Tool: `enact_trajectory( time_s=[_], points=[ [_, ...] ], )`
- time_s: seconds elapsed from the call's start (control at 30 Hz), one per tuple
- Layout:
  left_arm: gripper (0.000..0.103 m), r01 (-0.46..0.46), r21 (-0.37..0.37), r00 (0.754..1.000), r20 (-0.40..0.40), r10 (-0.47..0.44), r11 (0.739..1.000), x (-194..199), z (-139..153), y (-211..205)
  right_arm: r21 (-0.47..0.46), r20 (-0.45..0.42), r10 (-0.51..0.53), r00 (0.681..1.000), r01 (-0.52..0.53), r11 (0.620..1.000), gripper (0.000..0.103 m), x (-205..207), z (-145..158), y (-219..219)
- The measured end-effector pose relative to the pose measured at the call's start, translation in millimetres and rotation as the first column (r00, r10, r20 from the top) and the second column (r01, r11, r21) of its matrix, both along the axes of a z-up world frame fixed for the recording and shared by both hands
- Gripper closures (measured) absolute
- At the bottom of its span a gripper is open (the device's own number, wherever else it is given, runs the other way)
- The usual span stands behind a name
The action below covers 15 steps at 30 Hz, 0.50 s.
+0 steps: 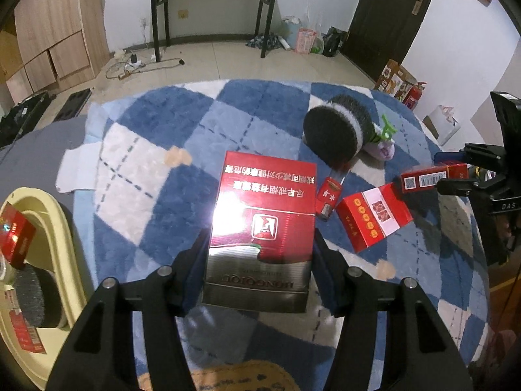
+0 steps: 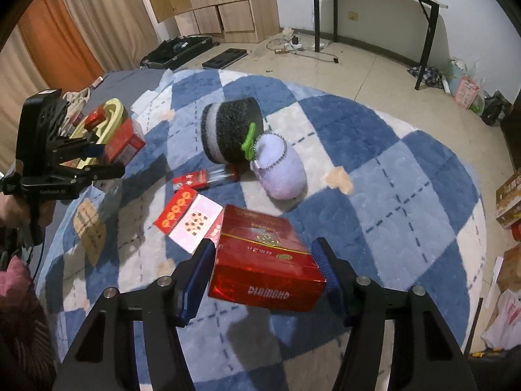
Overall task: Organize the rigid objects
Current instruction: 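Carry both boxes to the yellow tray and release them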
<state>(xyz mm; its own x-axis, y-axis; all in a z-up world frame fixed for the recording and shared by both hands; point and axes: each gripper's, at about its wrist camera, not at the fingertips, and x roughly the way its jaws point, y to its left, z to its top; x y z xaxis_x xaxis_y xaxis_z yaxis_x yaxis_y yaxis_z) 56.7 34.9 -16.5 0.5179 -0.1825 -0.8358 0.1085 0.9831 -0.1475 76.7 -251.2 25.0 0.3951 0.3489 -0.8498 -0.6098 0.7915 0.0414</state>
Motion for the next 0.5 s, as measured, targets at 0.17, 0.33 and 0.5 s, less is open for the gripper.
enact_trajectory(
  time_s=[0.17, 0.33, 0.5],
  points=[
    [0.043, -0.010, -0.001, 1.000, 0.011, 0.010, 1.000, -3.6, 7.8, 5.5, 0.007, 0.015, -0.007, 1.000, 0.007, 1.000, 0.043, -6.2, 12.2, -3.3],
    [0.043, -0.027, -0.003, 0.999, 0.026, 0.027, 1.000, -5.2, 13.7, 12.1, 0.015, 0.043, -0.012, 0.999, 0.011, 1.000, 0.044, -11.1, 22.4, -5.1],
    [0.043, -0.030, 0.015, 0.999, 0.041, 0.030, 0.999, -9.1, 23.3, 19.5, 0.024, 0.073, -0.022, 0.997, 0.020, 1.000, 0.044, -14.3, 32.1, -4.2]
  ],
)
